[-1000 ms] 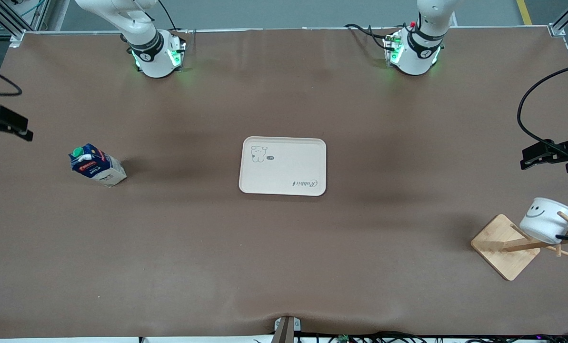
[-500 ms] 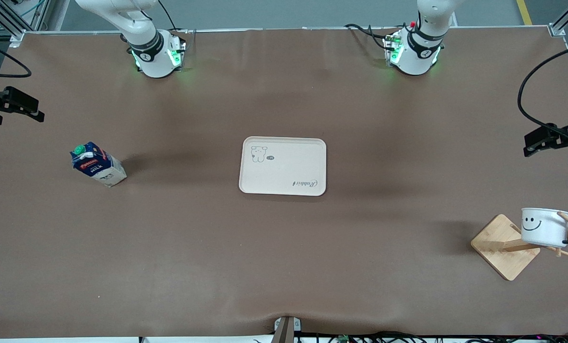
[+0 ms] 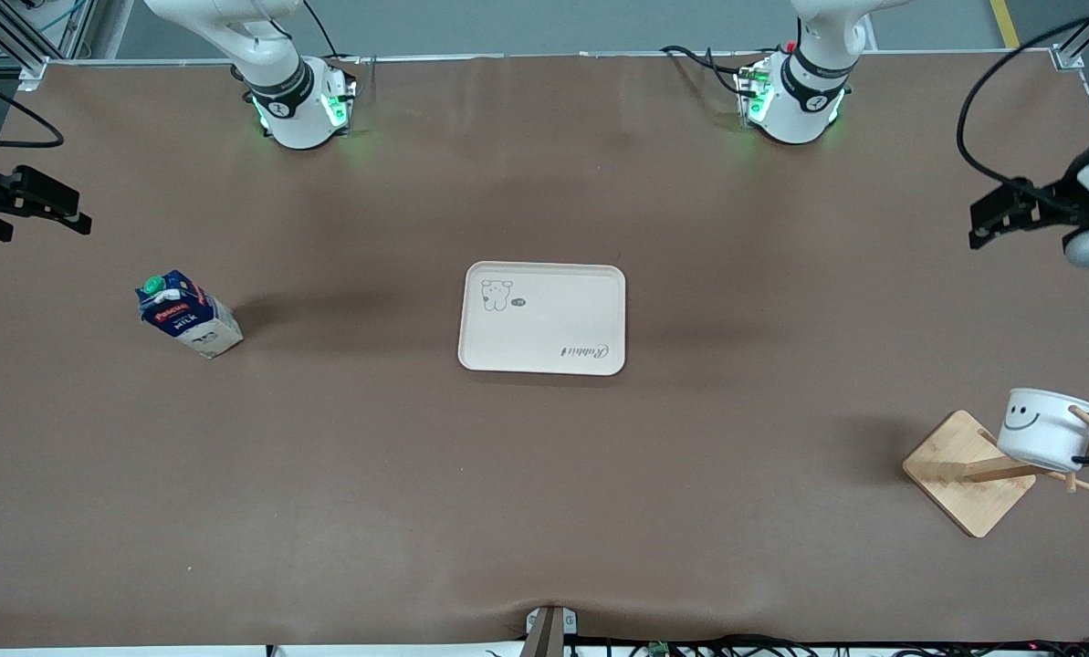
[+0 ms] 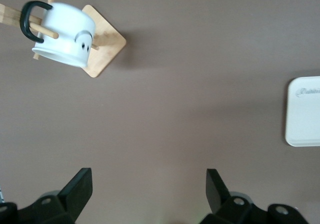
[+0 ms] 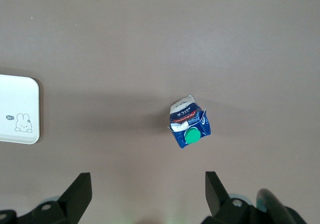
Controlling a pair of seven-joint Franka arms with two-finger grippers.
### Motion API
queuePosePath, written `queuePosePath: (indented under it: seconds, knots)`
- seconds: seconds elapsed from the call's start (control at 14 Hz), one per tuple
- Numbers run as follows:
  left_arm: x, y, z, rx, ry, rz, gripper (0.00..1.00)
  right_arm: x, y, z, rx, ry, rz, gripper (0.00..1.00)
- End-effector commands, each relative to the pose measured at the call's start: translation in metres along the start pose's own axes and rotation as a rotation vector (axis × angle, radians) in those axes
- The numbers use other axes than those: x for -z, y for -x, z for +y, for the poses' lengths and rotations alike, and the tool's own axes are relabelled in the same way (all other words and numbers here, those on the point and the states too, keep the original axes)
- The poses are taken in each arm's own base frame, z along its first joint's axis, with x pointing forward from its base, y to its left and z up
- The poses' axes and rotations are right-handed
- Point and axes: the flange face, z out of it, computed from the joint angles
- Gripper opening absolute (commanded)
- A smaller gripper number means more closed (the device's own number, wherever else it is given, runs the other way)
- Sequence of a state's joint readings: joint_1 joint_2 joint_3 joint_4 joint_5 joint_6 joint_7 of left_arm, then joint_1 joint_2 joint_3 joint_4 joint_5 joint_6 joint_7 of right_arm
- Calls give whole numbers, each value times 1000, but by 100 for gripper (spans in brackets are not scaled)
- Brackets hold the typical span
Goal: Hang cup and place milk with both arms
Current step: 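Release the mug and raise the left gripper while the right gripper withdraws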
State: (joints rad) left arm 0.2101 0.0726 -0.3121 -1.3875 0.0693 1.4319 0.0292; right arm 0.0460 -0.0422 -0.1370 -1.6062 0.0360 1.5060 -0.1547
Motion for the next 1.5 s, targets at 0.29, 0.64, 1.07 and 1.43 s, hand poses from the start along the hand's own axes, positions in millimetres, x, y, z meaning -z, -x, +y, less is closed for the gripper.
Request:
queuePosePath:
  seconds: [0.29, 0.64, 1.07, 1.43]
  knots:
    - [26, 39, 16, 5, 34, 33, 100, 8, 6, -7, 32, 44, 6, 100]
    - [26, 76, 19, -3, 21, 81, 100, 9, 6, -8, 35, 47, 6, 100]
    - [23, 65, 14, -3, 15, 55, 100, 7, 8, -2, 21, 43, -11, 100]
    - [20, 59, 16, -2, -10, 31, 100, 7, 7, -2, 44, 40, -6, 100]
